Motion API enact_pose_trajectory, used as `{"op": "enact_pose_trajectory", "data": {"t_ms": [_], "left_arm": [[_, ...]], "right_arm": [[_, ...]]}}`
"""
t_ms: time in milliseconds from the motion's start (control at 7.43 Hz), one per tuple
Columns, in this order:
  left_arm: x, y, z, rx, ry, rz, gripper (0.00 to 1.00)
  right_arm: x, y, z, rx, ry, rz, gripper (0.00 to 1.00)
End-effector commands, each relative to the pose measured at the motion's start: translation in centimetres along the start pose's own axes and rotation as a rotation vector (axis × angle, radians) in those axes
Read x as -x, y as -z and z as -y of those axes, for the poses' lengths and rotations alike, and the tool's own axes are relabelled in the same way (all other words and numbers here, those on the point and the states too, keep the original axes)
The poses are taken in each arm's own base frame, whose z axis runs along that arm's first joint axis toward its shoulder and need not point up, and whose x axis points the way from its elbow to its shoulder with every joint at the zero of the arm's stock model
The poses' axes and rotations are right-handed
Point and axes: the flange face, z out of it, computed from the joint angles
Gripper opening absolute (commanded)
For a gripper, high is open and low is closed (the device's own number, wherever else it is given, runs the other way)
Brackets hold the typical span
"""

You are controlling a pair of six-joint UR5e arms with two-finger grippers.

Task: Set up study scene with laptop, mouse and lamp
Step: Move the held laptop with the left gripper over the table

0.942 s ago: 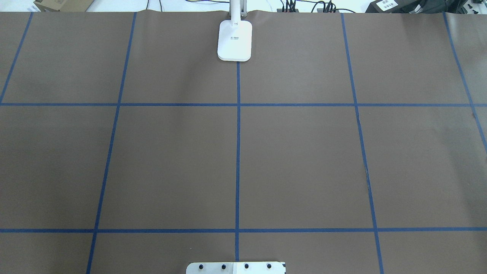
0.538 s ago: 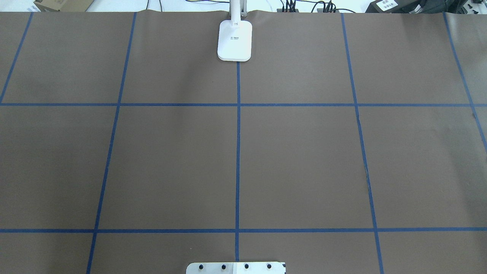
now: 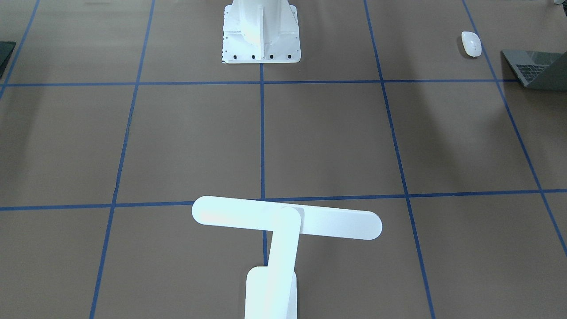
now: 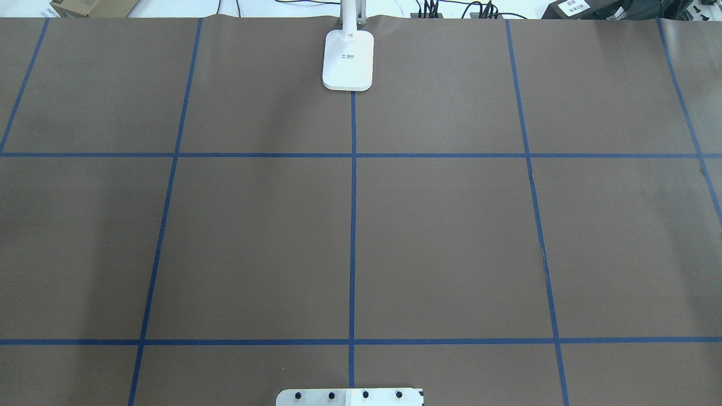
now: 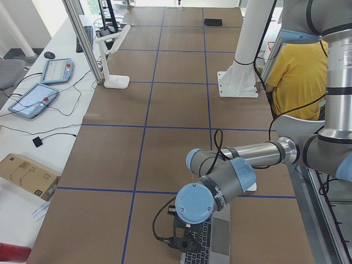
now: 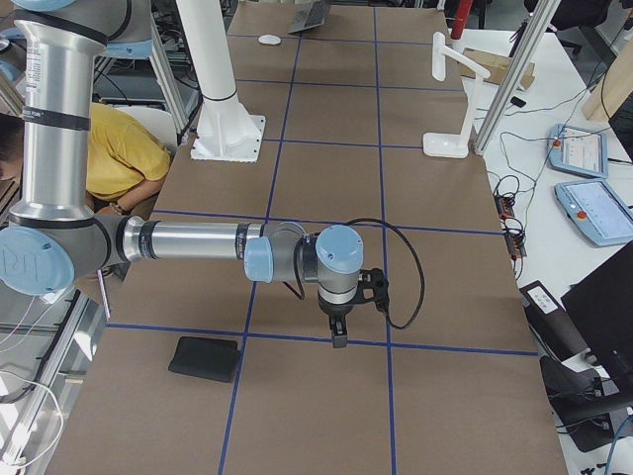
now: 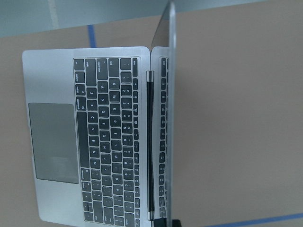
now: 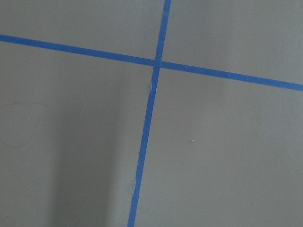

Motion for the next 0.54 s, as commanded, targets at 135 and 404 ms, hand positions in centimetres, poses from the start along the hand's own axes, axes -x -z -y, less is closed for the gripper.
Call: {"op": "enact_pose_trajectory", "data": {"t_ms": [135, 404], "left_arm": [[-11.3, 2.0, -7.3, 0.053, -0.044, -0.058, 0.00], [-17.7, 2.1, -18.0, 0.047, -0.092, -0.049, 0.00]], "right_arm": [[-0.1, -0.1, -0.1, 0.003, -0.003, 0.004, 1.00], [-0.1, -0.2, -0.3, 0.004, -0.004, 0.003, 1.00]]}}
